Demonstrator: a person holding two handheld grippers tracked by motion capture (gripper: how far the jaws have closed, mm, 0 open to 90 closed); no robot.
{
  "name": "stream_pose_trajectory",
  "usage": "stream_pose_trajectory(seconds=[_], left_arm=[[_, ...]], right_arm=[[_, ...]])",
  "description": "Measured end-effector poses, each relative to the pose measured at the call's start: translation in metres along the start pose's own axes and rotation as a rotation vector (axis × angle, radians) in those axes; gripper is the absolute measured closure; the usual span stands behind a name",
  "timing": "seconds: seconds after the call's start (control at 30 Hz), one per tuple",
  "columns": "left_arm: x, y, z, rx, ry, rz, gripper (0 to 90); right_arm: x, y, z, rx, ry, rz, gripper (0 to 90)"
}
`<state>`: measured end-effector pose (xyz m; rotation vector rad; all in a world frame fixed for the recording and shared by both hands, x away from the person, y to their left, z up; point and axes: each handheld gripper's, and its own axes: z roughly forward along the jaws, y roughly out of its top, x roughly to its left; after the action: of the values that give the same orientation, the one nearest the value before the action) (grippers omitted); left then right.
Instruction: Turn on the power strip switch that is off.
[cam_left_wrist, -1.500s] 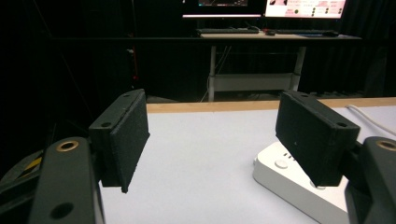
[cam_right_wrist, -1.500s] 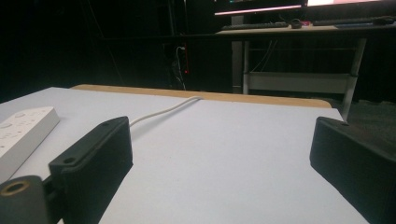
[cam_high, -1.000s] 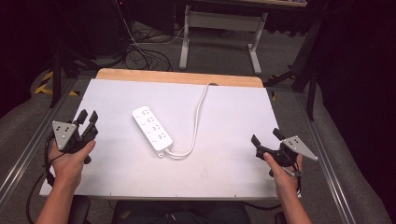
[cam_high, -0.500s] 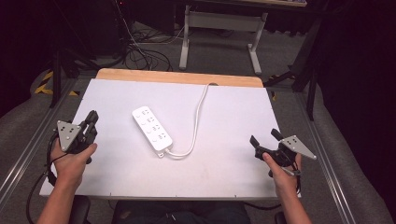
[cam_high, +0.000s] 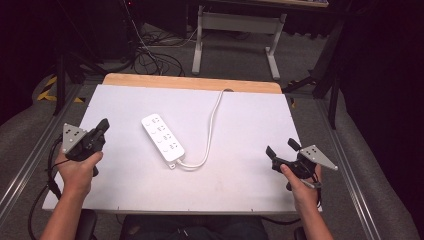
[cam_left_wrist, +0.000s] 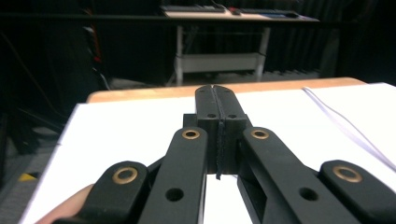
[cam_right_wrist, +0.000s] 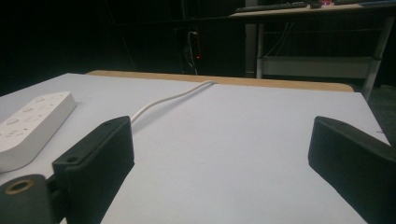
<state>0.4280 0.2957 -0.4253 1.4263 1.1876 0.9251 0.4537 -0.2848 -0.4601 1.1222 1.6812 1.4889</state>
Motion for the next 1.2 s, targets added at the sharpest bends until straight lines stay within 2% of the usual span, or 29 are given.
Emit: stream_pose_trajectory(seconds=[0.1,0.33,0.43,0.67,0.77,0.97,1.2], left_arm=[[-0.006,0.001,0.004,0.023,-0.024,0.020,90.0],[-0.015,0.003,0.018,0.062,-0.042,0.067,90.0],[-0.018,0.003,0.024,0.087,-0.042,0.073,90.0],[-0.026,0.002,0.029,0.131,-0.072,0.098,90.0],[-0.029,0.003,0.037,0.148,-0.078,0.107,90.0],[-0.037,0.005,0.053,0.189,-0.099,0.154,90.0],[-0.041,0.004,0.068,0.223,-0.114,0.173,90.0]], right_arm=[[0.000,0.000,0.000,0.003,0.006,-0.002,7.5],[0.001,0.000,0.001,0.007,0.012,-0.012,7.7],[0.001,0.000,0.001,0.009,0.013,-0.012,7.9],[0.002,0.000,0.003,0.011,0.020,-0.005,8.1],[0.003,0.001,0.003,0.008,0.018,-0.009,8.2],[0.001,0.000,0.005,0.013,0.020,-0.003,8.3],[0.002,0.001,0.004,0.007,0.019,-0.007,8.5]])
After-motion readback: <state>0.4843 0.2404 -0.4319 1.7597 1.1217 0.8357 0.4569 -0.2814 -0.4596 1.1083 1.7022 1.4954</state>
